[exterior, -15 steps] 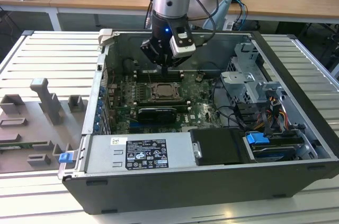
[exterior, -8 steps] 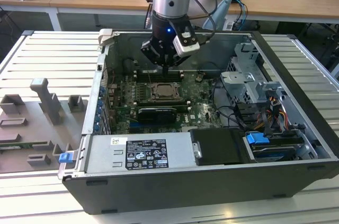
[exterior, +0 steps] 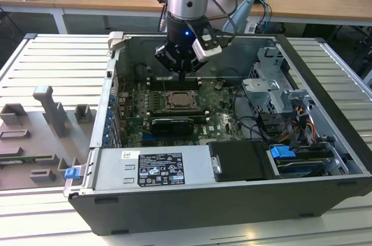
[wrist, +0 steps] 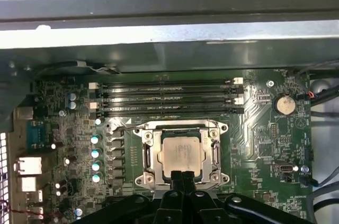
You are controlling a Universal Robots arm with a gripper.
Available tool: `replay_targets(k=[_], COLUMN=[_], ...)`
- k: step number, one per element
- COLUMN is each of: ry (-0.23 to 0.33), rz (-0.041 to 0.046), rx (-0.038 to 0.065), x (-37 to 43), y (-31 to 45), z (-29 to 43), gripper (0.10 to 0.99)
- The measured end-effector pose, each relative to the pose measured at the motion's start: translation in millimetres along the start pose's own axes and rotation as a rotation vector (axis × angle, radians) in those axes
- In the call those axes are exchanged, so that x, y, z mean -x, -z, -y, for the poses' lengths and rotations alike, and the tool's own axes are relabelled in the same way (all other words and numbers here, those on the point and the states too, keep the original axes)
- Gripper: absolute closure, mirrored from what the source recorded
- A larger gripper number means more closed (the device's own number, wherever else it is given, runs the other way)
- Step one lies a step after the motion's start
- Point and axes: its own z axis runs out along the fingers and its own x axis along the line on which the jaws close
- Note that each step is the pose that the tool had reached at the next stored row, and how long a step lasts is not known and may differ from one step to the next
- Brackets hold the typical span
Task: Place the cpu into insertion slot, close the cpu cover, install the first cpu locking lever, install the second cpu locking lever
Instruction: 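Install the first cpu locking lever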
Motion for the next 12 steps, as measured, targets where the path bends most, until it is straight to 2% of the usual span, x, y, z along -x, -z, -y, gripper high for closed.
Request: replay_targets(k=[5,12], ry=[0.046,0.117], rz=[0.0020,0.0105], rx=[0.000,0.000], x=[0.0,-0.5], y=[0.0,0.0], z=[0.0,0.0], gripper=[0.980,0.980])
